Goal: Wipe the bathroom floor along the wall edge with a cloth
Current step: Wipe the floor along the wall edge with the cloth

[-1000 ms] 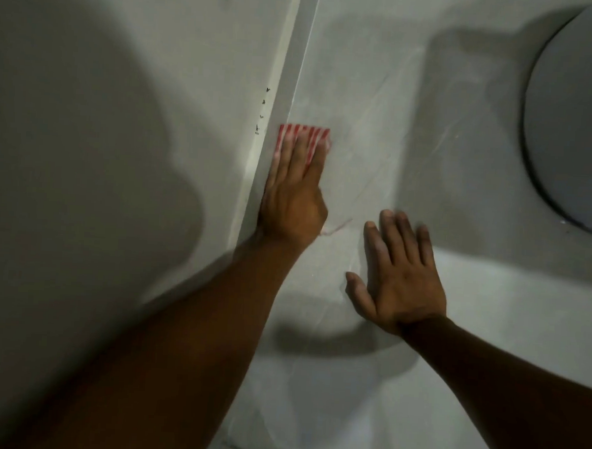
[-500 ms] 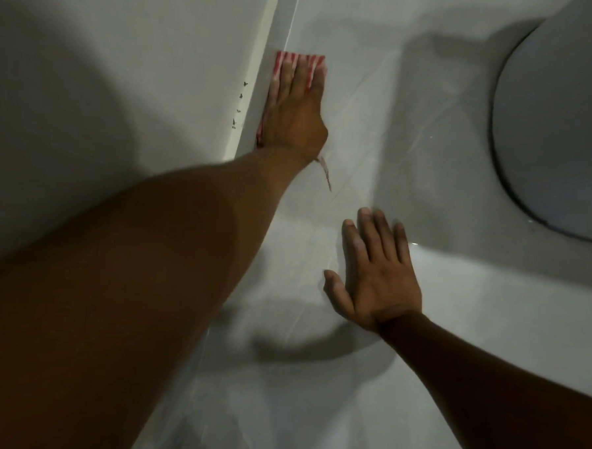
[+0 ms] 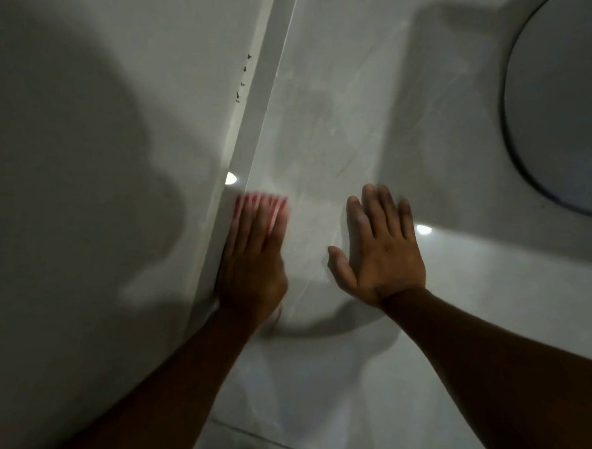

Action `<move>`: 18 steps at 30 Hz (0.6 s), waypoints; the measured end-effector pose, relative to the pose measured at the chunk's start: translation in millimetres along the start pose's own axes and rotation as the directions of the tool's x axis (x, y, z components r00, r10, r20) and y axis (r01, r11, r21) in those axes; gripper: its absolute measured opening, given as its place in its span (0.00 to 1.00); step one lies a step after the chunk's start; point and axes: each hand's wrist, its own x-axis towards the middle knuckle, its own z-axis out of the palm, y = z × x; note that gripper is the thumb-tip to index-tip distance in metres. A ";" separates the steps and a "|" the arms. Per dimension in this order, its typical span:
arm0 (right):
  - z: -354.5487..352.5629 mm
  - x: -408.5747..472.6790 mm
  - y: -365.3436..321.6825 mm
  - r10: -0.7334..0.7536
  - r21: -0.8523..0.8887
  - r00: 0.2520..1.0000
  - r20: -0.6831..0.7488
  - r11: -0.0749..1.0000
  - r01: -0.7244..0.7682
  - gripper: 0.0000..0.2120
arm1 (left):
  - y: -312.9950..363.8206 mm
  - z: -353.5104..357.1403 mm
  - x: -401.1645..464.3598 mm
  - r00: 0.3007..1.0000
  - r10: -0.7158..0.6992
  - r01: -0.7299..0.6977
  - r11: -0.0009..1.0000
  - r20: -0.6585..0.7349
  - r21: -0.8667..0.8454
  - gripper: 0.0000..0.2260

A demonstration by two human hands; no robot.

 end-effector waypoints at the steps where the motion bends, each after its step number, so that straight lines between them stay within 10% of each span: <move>1: 0.8 -0.3 0.1 -0.001 -0.005 1.000 -0.003 1.000 0.001 0.40 | 1.0 -0.8 32.6 1.000 0.011 -0.011 1.000 -0.020 -0.011 0.29; 9: 4.0 -0.6 2.5 -0.006 -0.035 1.000 0.003 0.999 0.006 0.41 | 12.1 -10.0 200.1 0.998 -0.046 0.048 0.998 0.046 -0.050 0.32; 18: 6.0 0.0 3.6 -0.020 -0.048 1.000 -0.007 0.999 0.020 0.41 | -1.8 -3.6 -43.9 0.997 -0.055 0.058 0.997 0.061 -0.044 0.28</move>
